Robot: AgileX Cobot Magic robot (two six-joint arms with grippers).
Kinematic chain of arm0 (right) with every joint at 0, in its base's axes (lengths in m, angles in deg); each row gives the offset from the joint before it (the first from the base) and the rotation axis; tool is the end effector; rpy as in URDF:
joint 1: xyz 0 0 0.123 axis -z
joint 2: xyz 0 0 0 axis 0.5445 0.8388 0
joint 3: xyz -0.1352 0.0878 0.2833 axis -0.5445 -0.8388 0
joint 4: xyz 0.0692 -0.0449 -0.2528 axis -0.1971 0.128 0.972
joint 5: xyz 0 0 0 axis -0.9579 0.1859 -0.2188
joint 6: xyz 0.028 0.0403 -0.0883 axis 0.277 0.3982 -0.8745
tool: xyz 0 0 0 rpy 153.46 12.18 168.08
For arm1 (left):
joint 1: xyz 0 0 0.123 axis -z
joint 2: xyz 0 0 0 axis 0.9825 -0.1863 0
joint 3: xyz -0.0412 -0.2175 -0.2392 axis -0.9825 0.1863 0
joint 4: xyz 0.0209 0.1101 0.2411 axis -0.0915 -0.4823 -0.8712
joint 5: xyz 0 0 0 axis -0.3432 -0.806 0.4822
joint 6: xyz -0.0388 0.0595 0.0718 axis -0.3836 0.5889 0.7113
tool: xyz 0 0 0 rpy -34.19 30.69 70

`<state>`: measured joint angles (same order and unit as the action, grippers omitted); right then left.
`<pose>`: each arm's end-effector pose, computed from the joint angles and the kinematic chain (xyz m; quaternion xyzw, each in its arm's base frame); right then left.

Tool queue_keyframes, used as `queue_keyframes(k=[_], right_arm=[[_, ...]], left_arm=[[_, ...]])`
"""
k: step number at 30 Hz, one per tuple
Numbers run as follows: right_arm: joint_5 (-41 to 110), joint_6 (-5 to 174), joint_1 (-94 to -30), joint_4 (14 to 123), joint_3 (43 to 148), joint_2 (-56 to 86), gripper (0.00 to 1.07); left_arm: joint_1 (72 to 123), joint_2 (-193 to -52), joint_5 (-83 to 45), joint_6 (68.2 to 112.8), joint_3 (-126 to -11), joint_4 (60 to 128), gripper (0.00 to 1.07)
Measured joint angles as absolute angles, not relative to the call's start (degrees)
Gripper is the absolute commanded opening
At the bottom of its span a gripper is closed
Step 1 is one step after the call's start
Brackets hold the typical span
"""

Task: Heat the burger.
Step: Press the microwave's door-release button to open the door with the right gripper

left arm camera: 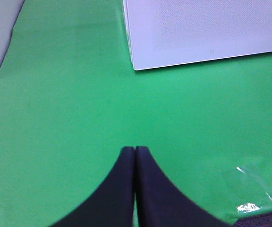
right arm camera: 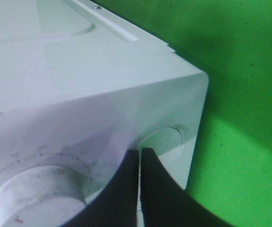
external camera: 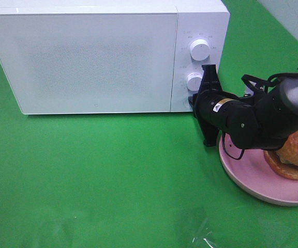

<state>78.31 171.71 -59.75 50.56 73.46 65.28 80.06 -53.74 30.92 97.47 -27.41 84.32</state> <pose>0.3659 0.1590 0.1113 0.5175 0.6485 0.4354 0.3494 -0.0263 -0.0075 0.2818 0.0870 0.8443 0.0013 0.5287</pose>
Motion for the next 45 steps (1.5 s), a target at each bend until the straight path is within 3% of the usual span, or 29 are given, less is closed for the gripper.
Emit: queue_keyframes(k=[45], right_arm=[[74.7, 165.1, -60.6, 45.1, 80.2, 69.9, 0.00]], left_arm=[[80.1, -53.7, 30.9, 97.5, -27.4, 84.3, 0.00]])
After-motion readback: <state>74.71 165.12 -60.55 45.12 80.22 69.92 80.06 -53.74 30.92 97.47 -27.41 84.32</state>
